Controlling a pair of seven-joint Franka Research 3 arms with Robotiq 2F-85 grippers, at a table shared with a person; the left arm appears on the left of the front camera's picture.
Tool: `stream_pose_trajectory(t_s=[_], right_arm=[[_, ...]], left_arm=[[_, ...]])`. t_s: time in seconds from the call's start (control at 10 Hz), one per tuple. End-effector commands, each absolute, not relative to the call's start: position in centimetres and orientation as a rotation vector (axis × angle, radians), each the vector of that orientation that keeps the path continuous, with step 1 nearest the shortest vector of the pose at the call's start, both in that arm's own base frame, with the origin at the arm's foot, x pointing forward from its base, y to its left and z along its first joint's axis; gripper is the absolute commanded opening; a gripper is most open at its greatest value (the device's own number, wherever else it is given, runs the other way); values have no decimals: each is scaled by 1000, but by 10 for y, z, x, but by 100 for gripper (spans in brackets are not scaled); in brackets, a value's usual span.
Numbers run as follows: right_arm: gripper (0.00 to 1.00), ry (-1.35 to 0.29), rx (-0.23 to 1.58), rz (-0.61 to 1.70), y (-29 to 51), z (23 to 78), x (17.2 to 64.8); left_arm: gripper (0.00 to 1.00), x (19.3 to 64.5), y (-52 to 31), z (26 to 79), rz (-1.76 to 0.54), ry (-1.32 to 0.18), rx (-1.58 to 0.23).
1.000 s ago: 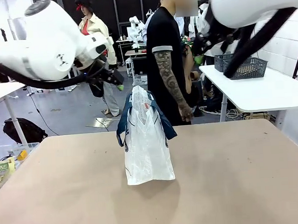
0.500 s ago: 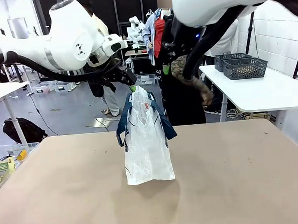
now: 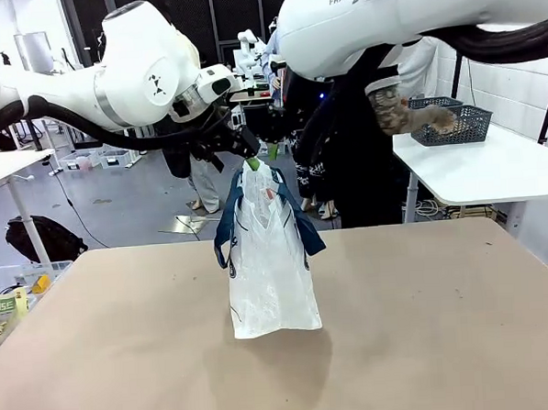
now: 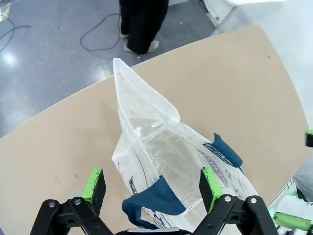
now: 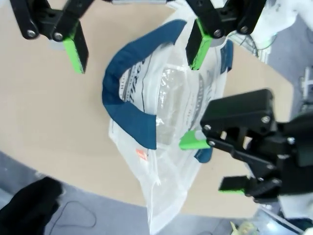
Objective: Transfer purchased items from the store into the shopping bag.
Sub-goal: Open the Reusable shopping bag in the center of the table.
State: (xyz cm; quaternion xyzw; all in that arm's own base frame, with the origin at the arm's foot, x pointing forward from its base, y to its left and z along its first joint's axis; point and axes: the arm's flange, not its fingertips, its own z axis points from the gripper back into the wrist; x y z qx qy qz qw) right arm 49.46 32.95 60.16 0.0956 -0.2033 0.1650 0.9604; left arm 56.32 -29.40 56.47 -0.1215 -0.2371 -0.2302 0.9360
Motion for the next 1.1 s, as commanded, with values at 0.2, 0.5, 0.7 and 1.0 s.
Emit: stream_pose_trajectory(t_s=[0.2,0.5,0.7,1.0], right_arm=[[100,-399,208,284,344,592,518],[100,-382,232,280,354,584,529],[100,-349,226,284,359,568,531],[100,-324,234,293,368,552,533]], left_arm=[[100,572,-296,557,-544,-403,-298],[100,578,-304,547,-558,-372,-292],[100,583,-304,543,-542,-368,-303],[100,585,-306,546,-533,-359,-314]])
